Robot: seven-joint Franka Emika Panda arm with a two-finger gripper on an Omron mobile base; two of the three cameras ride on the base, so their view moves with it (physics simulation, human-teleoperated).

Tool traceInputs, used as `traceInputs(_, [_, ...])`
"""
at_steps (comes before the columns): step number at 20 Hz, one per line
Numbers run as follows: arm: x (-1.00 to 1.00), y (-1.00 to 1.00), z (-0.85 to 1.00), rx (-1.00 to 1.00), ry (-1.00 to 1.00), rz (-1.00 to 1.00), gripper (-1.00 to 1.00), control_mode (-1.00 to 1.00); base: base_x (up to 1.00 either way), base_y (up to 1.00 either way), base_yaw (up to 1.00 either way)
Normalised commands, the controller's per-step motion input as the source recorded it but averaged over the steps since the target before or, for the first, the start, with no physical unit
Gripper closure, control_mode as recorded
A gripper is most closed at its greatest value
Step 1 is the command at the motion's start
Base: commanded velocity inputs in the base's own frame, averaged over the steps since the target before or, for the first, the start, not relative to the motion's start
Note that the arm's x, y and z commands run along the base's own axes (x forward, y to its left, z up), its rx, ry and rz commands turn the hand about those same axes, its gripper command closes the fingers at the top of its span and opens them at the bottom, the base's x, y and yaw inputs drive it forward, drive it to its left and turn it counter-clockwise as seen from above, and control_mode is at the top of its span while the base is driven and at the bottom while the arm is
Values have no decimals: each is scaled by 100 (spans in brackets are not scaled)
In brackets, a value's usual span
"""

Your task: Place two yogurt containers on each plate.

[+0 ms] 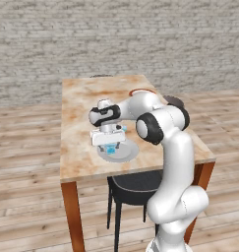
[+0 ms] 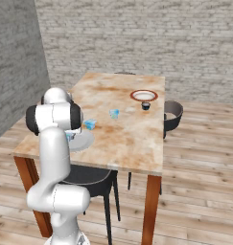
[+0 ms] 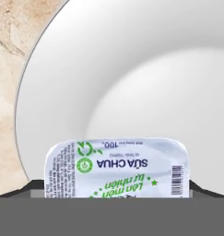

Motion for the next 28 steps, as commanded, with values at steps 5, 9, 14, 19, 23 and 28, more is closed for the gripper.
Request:
traceInputs(5, [0, 0, 40, 0, 0, 0, -100, -100, 0, 0, 0])
traceInputs(9, [9, 0, 70, 0, 0, 0, -100, -100, 0, 0, 0])
traceInputs(14, [44, -1, 53, 0, 0, -3, -100, -100, 0, 0, 0])
traceInputs(19, [100, -16, 3, -11, 17, -9, -100, -100, 0, 0, 0])
traceInputs(23, [100, -32, -14, -3, 17, -7, -100, -100, 0, 0, 0])
traceInputs(28, [74, -65, 0, 8, 4, -11, -100, -100, 0, 0, 0])
